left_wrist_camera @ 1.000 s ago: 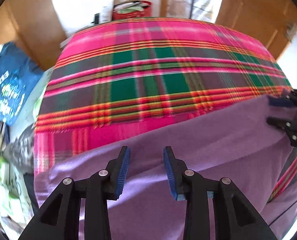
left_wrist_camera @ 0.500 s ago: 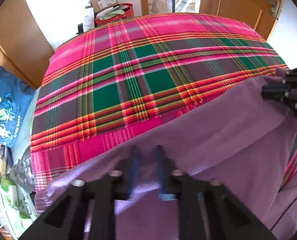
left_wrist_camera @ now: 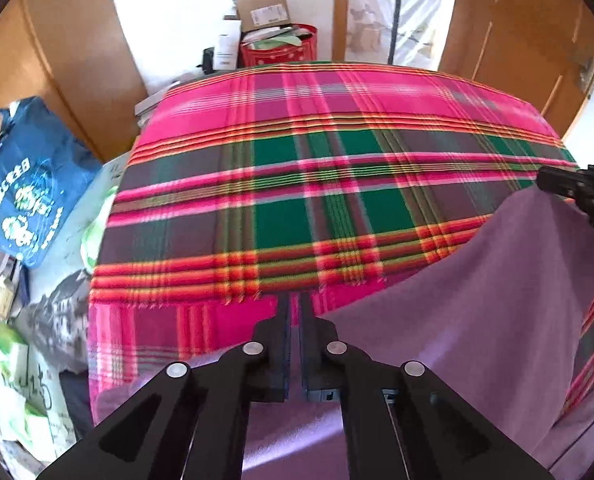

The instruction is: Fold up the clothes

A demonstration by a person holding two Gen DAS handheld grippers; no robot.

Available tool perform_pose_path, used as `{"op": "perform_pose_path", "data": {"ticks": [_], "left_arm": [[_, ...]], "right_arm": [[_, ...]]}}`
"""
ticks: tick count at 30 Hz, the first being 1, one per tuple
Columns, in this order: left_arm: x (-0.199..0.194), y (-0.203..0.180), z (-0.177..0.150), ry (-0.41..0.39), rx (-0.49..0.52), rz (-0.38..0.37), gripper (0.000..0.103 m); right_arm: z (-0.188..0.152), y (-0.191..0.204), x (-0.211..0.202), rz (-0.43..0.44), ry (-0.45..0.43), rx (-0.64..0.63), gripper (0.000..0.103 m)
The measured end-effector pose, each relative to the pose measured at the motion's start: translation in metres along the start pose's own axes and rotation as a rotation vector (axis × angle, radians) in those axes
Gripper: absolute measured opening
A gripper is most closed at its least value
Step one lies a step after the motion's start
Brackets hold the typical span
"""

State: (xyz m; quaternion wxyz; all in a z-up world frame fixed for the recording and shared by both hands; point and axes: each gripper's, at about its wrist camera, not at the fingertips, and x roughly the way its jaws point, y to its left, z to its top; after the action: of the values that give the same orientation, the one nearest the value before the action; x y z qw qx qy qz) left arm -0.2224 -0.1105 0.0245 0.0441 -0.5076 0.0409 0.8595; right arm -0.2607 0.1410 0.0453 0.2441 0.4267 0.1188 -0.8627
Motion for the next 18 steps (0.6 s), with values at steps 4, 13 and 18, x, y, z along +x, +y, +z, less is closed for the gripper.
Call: {"op": "perform_pose_path", "data": {"ticks": [4, 13, 18], "left_arm": [[-0.006, 0.014, -0.008, 0.026, -0.022, -0.038, 0.028], [0.002, 0.027, -0.009, 0.051, 0.061, -0.007, 0.035], [0.016, -0.003, -0.011, 0.048, 0.263, 0.043, 0.035]], "right_arm": [[0.000, -0.004, 0.017, -0.024, 0.041, 0.010, 0.000], [0.002, 0.011, 0.008, 0.091, 0.025, -0.072, 0.013], [0.001, 0.040, 0.021, 0.117, 0.087, -0.191, 0.029]]}}
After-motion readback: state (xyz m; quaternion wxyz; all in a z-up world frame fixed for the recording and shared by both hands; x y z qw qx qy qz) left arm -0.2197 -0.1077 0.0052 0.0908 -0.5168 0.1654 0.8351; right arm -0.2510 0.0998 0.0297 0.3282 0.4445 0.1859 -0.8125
